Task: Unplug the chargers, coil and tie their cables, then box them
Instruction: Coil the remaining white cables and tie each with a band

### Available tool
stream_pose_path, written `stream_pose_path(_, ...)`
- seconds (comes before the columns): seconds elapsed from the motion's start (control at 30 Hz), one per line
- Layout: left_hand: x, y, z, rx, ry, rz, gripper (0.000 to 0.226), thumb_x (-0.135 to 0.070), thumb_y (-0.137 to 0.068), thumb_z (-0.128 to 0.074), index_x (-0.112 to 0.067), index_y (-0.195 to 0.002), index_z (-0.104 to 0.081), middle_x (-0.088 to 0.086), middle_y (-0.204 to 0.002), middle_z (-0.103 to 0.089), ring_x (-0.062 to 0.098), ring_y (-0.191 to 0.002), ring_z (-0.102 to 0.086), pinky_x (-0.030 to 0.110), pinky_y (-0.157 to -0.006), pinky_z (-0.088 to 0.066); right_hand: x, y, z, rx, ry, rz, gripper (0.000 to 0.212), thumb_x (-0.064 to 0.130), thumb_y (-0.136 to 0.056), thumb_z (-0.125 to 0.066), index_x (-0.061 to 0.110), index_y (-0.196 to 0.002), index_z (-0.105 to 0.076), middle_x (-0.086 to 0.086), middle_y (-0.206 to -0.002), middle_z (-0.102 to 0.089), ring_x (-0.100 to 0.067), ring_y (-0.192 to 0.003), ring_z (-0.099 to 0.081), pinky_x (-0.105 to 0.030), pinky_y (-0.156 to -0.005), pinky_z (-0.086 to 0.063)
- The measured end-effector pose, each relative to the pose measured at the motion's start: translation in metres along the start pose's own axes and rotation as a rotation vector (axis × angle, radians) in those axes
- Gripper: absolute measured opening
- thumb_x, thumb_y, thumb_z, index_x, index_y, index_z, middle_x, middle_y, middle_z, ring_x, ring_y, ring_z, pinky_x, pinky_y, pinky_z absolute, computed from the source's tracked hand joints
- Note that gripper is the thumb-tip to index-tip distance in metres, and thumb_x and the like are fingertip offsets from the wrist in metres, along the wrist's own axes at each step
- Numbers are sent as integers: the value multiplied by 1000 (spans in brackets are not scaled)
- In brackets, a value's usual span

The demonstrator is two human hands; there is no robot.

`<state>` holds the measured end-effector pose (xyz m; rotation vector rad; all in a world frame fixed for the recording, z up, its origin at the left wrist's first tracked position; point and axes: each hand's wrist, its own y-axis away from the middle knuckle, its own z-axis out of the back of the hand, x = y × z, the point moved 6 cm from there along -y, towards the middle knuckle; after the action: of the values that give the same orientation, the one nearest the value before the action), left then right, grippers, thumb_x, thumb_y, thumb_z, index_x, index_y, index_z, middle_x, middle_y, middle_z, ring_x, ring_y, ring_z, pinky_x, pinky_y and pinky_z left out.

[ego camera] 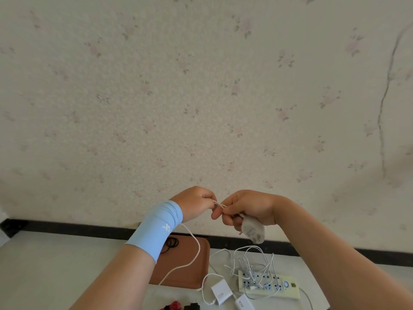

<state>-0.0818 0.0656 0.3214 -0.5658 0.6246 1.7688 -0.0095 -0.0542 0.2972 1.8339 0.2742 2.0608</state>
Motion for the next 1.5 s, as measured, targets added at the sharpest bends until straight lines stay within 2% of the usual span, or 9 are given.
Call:
stream_pose_path(0.2, 6, 5, 9, 80, 86, 21, 26, -30, -89, -61, -21, -65, -68, -8, -58, -53, 7, -50, -42, 20, -55, -36, 1, -1, 6, -78, -37, -1, 26, 20, -106, -42, 12, -96, -64, 1, -62, -45, -14, -56, -39, -28, -62, -42)
stream_pose_path(0.47, 54, -1, 35, -209, 479, 320, 37, -43, -97, -53, -16, -73, -52, -7, -49, -34, 14, -43, -30, 21, -47, -29, 1, 12, 51, -810, 47, 21, 31, 18, -105, -41, 15, -91, -69, 2, -66, -61, -13, -61, -49, -27, -67, -44)
stream_pose_path(0.6, 51, -5, 26, -293, 1123, 308, 31, -38, -103, -46, -17, -80, -49, -7, -53, -27, 8, -39, -27, 18, -40, -27, 5, 3, 33, -693, 66, 35, 31, 18, -104, -41, 13, -88, -67, -1, -71, -63, -10, -52, -47, -24, -58, -43)
stream_pose_path(0.87, 14, -7, 5, -102, 1351, 190, 29, -41, -103, -43, -19, -84, -49, -7, -55, -24, 4, -36, -21, 15, -32, -17, 19, -5, -19, -285, 68, 75, 55, 65, -86, -61, 12, -98, -65, 4, -56, -40, -13, -46, -36, -21, -44, -38)
stream_pose_path(1.03, -6, -8, -10, 3, 1509, 116, 30, -41, -102, -42, -20, -81, -50, -8, -56, -25, 1, -35, -23, 12, -28, -16, 23, -3, -47, -141, 262, 87, 27, 39, -91, -72, 25, -71, -60, 15, -50, -51, 0, -44, -47, -12, -49, -41)
stream_pose_path(1.17, -11, -8, -11, 101, 1646, 124, 31, -40, -100, -45, -19, -79, -53, -8, -57, -25, 2, -35, -25, 12, -27, -15, 23, 0, -51, -79, 280, 99, 17, 30, -96, -67, 22, -82, -71, 18, -47, -50, 1, -44, -46, -9, -51, -38)
stream_pose_path(1.27, -1, -7, 4, 7, 1477, 168, 31, -38, -101, -46, -18, -79, -54, -8, -56, -25, 4, -36, -24, 15, -29, -14, 20, -1, -47, -69, 255, 50, 27, 41, -95, -66, 22, -77, -72, 9, -52, -46, -8, -48, -42, -18, -53, -41)
stream_pose_path(1.4, 31, 0, 49, -468, 636, 190, 33, -34, -99, -52, -12, -79, -67, -1, -58, -29, 10, -39, -24, 18, -37, -21, 14, 1, -30, -102, 312, -45, 39, 47, -99, -57, 22, -69, -62, 4, -57, -48, -10, -46, -43, -25, -57, -46)
stream_pose_path(1.5, 37, 1, 54, -540, 606, 151, 30, -34, -97, -57, -14, -82, -73, -2, -57, -35, 13, -44, -29, 21, -40, -27, 15, 2, -27, -65, 244, -48, 35, 38, -102, -56, 17, -75, -62, 5, -54, -38, -10, -43, -37, -25, -49, -46)
